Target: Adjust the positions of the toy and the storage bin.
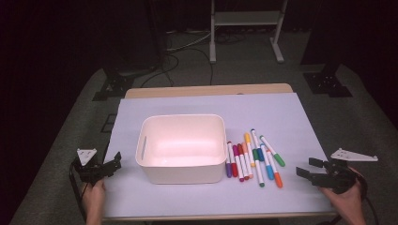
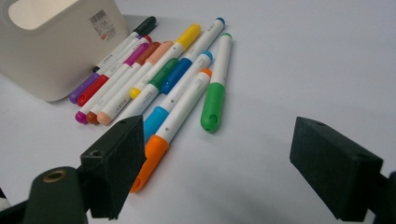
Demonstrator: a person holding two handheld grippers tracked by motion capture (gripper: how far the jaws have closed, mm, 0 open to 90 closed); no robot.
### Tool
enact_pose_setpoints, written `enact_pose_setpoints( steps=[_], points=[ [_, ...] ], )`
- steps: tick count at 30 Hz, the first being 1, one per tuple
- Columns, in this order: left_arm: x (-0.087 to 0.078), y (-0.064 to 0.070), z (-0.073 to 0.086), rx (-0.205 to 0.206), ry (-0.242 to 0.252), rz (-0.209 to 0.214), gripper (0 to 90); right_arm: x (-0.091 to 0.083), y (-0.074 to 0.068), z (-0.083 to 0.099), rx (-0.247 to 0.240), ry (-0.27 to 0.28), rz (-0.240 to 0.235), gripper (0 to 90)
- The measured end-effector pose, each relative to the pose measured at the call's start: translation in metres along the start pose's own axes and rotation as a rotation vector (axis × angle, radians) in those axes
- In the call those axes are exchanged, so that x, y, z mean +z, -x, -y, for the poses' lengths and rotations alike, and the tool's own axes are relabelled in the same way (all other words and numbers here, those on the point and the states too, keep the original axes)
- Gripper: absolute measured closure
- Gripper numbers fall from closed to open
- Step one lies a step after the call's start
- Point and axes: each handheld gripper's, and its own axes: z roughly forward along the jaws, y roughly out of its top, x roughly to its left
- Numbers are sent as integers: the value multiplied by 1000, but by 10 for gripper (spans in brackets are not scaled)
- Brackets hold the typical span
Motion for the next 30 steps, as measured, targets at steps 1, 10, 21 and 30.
enact_pose_setpoints(
  steps=[1,10,21,30],
  points=[
    [0,0,0,4,-5,1,0,1,-1,-2,-1,-4,1,173],
    [1,4,0,42,-5,11,0,17,-9,-19,-31,-68,-7,176],
    [0,4,0,54,-7,17,0,38,-14,-43,-46,-158,-16,226],
    [0,4,0,59,-6,21,0,69,-16,-66,-71,-253,20,323]
  ],
)
